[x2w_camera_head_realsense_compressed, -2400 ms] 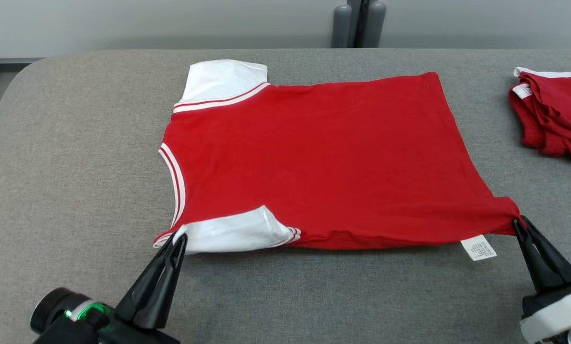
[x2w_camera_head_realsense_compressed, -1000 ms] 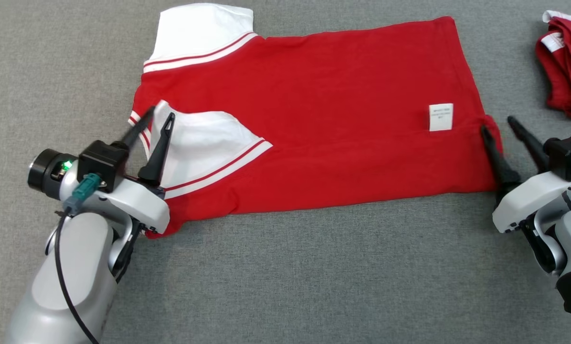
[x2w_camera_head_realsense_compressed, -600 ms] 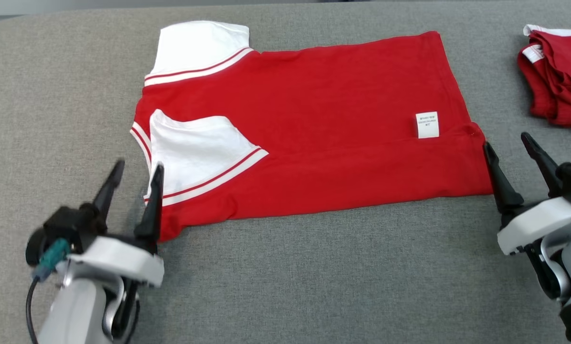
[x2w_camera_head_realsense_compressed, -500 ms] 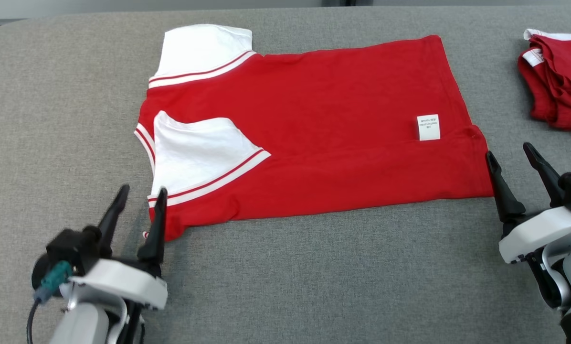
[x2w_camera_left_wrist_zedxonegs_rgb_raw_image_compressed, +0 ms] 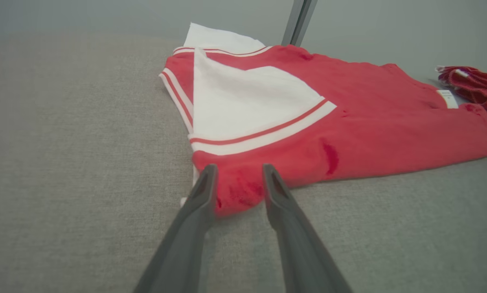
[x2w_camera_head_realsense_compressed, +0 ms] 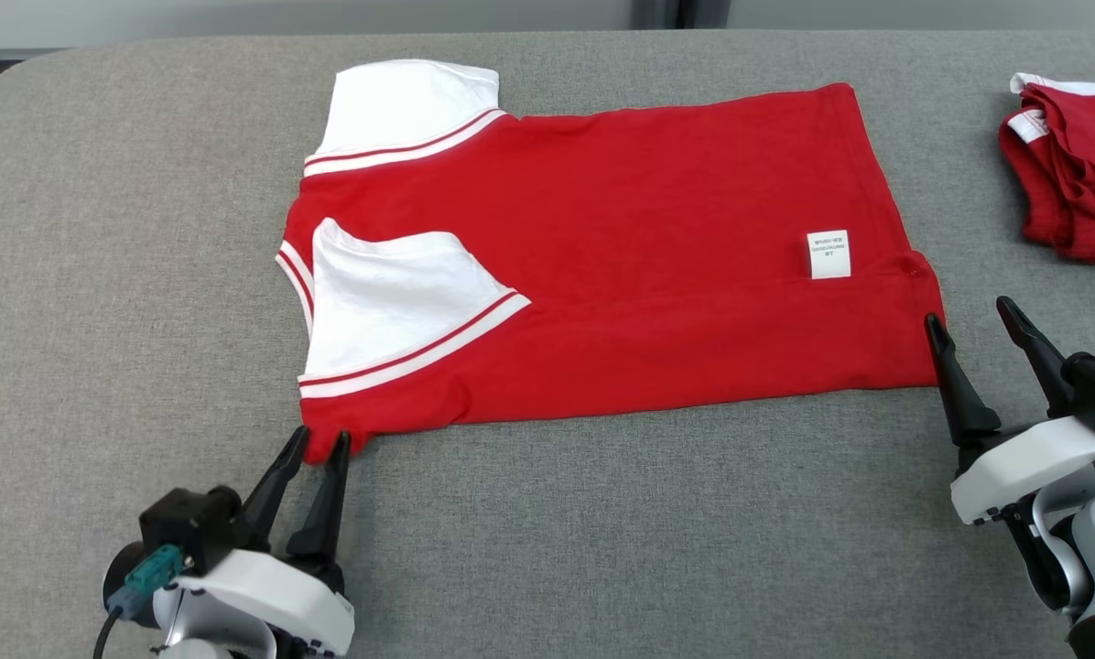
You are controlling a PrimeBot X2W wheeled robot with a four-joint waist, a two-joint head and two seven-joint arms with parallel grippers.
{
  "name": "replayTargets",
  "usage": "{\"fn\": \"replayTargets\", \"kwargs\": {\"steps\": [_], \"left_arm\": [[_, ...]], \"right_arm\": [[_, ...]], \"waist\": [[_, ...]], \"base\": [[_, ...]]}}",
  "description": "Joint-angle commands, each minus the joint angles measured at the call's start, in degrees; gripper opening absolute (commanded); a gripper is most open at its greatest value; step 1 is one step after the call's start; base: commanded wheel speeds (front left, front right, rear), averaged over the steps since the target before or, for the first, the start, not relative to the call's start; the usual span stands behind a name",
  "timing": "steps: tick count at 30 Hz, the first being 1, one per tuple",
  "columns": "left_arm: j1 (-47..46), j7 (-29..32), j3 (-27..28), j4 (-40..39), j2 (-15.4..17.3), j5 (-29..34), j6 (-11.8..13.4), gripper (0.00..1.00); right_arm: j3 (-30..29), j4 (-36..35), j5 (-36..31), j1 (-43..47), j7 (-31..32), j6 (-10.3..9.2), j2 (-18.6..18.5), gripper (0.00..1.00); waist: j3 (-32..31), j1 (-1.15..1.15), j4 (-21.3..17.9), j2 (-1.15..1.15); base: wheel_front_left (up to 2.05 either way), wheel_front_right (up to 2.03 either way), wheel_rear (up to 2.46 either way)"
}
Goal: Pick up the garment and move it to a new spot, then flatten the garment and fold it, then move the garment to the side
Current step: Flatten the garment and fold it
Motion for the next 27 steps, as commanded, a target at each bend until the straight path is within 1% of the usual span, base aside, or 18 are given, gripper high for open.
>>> {"fn": "replayTargets", "kwargs": {"steps": [1, 3, 4, 5, 6, 7, 11, 16, 18, 20, 21, 23, 25, 26, 27], "left_arm": [[-1.7, 0.4, -0.1, 0.6, 0.6, 0.2, 0.1, 0.42], [-2.3, 1.1, -0.1, 1.8, 0.7, 0.5, 0.7, 0.32], [-2.5, 1.7, -0.3, 2.3, 0.8, 0.6, 0.8, 0.16], [-2.5, 1.7, -0.3, 2.3, 0.8, 0.6, 0.8, 0.16], [-2.8, 2.5, -0.3, 2.9, 0.8, 0.6, 1.3, 0.03], [-3.1, 3.2, -0.3, 3.4, 0.6, 0.4, 1.6, 0.00], [-2.8, 5.5, -0.2, 4.5, 0.8, -0.2, 2.6, 0.00], [-2.1, 5.8, -0.1, 4.1, 1.0, -0.1, 3.5, 0.00], [-2.0, 5.3, -0.1, 3.9, 1.2, 0.8, 4.6, 0.44], [-1.8, 5.1, -0.2, 3.6, 1.1, 1.4, 5.2, 0.57], [-1.7, 5.4, -0.3, 3.6, 1.0, 1.4, 5.5, 0.57], [-1.4, 6.1, -0.6, 3.6, 0.8, 1.1, 5.5, 0.51], [-1.4, 6.6, -0.9, 3.7, 0.6, 0.6, 5.3, 0.50], [-1.6, 7.0, -1.2, 4.0, 0.6, 0.4, 5.2, 0.45], [-1.8, 7.3, -1.4, 4.2, 0.6, 0.5, 5.2, 0.37]], "right_arm": [[0.2, 0.0, -0.2, -0.4, -0.3, -0.01, -0.3, 1.00], [0.5, -0.1, 0.0, -0.6, -0.3, -0.01, -0.5, 1.00], [0.6, -0.1, 0.2, -0.6, -0.3, -0.01, -0.6, 1.00], [0.6, -0.1, 0.2, -0.6, -0.3, -0.01, -0.6, 1.00], [0.8, -0.2, 0.3, -0.8, -0.3, -0.01, -0.7, 1.00], [0.9, -0.2, 0.4, -0.9, -0.3, -0.01, -0.8, 1.00], [1.1, -0.1, 0.9, -1.2, -0.3, -0.01, -1.1, 1.00], [2.7, 1.2, 1.9, -1.8, -0.3, -0.01, -0.7, 1.00], [3.2, 1.5, 2.3, -2.0, -0.3, -0.01, -0.4, 1.00], [3.8, 1.9, 2.8, -2.2, -0.3, -0.01, -0.3, 1.00], [4.0, 1.9, 3.0, -2.3, -0.3, -0.01, -0.3, 1.00], [4.1, 2.0, 3.5, -2.4, -0.3, -0.01, -0.5, 1.00], [4.3, 2.0, 3.9, -2.4, -0.3, -0.01, -0.6, 1.00], [4.5, 2.1, 3.9, -2.5, -0.3, -0.01, -0.8, 1.00], [4.5, 2.1, 3.9, -2.7, -0.3, -0.01, -0.8, 1.00]], "waist": [[0.0, 0.00, -0.1, 0.00], [0.0, 0.00, -0.2, 0.00], [0.0, 0.00, -0.4, 0.00], [0.0, 0.00, -0.4, 0.00], [0.0, 0.00, -0.5, 0.00], [0.0, 0.00, -0.6, 0.00], [0.0, 0.00, -1.0, 0.00], [-0.3, 0.00, -1.0, 0.00], [-0.5, 0.00, -0.9, 0.00], [-0.6, 0.00, -0.7, 0.00], [-0.6, 0.00, -0.6, 0.00], [-0.6, 0.00, -0.4, 0.00], [-0.5, 0.00, -0.4, 0.00], [-0.5, 0.00, -0.3, 0.00], [-0.5, 0.00, -0.3, 0.00]], "base": [[0.00, 0.00, 0.00], [0.00, 0.00, 0.00], [0.00, 0.00, 0.00], [0.00, 0.00, 0.00], [0.00, 0.00, 0.00], [0.00, 0.00, 0.00], [0.00, 0.00, 0.00], [0.00, 0.00, 0.00], [0.00, 0.00, 0.00], [0.00, 0.00, 0.00], [0.00, 0.00, 0.00], [0.00, 0.00, 0.00], [0.00, 0.00, 0.00], [0.00, 0.00, 0.00], [0.00, 0.00, 0.00]]}}
